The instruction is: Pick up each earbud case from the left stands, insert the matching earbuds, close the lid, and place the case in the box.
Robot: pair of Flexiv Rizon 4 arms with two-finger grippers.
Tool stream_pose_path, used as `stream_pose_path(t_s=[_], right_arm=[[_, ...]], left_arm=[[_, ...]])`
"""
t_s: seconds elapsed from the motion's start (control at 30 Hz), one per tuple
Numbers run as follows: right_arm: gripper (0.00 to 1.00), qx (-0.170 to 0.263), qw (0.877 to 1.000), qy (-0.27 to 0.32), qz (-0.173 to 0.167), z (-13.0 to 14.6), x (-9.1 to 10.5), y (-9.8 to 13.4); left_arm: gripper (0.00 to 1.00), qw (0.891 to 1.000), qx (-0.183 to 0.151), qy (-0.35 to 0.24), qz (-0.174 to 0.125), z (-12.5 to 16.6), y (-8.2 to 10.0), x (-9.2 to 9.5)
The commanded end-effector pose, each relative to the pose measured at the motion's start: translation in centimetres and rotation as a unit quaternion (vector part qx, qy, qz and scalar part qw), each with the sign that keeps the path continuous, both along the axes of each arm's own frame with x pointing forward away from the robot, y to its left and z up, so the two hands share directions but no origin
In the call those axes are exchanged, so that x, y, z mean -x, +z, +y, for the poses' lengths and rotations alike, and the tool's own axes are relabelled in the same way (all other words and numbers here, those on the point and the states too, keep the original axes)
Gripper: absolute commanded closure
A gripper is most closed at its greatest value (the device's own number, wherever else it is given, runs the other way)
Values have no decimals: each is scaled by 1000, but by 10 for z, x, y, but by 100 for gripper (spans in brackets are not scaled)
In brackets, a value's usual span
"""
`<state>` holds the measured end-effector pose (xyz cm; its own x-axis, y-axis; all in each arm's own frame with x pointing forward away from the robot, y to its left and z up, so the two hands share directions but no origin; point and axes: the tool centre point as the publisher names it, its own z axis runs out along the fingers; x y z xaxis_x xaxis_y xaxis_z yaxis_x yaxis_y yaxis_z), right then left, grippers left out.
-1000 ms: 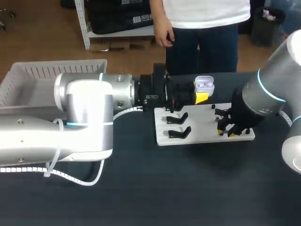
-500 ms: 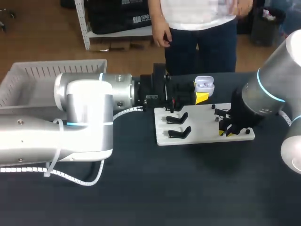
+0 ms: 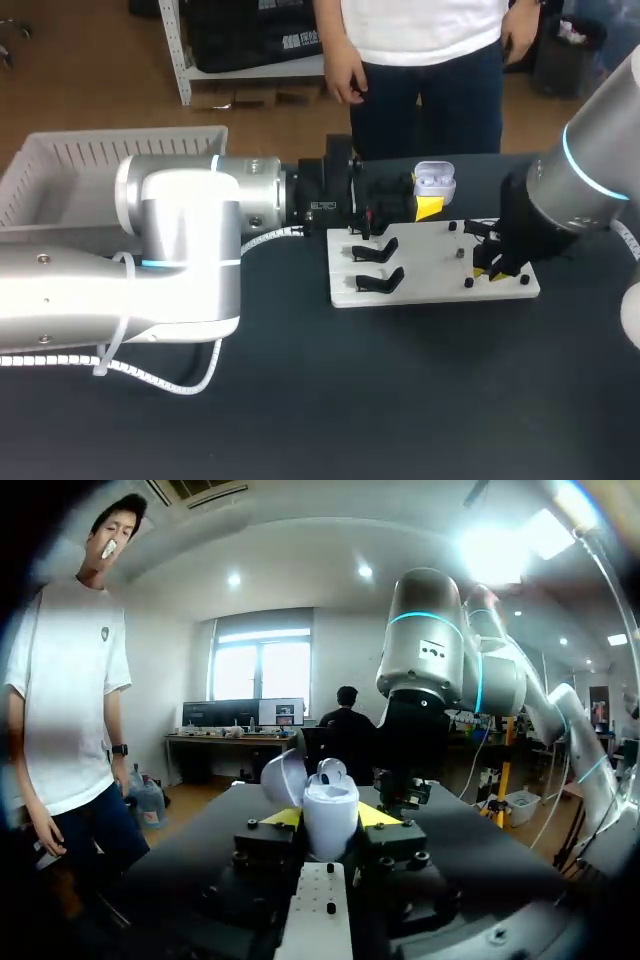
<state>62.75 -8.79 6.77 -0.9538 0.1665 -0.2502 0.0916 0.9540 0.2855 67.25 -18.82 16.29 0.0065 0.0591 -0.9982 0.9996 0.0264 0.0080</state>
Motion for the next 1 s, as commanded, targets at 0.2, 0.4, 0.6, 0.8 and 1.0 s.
stream_pose_path(t_s=[0.2, 0.4, 0.6, 0.8, 1.0], right_arm=[[100, 6, 998, 42, 38, -7, 40, 60], [100, 19, 995, 75, 61, -3, 57, 87], [100, 47, 989, 120, 78, 4, 66, 109], [100, 58, 984, 156, 59, 15, 57, 129], [100, 78, 975, 204, 48, 29, 41, 145]], left_arm=[[100, 1000, 3, 3, -2, 0, -1, 1], [100, 1000, 3, 3, -2, 0, -1, 1], [100, 1000, 3, 3, -2, 0, -1, 1], [100, 1000, 3, 3, -2, 0, -1, 1], [100, 1000, 3, 3, -2, 0, -1, 1]])
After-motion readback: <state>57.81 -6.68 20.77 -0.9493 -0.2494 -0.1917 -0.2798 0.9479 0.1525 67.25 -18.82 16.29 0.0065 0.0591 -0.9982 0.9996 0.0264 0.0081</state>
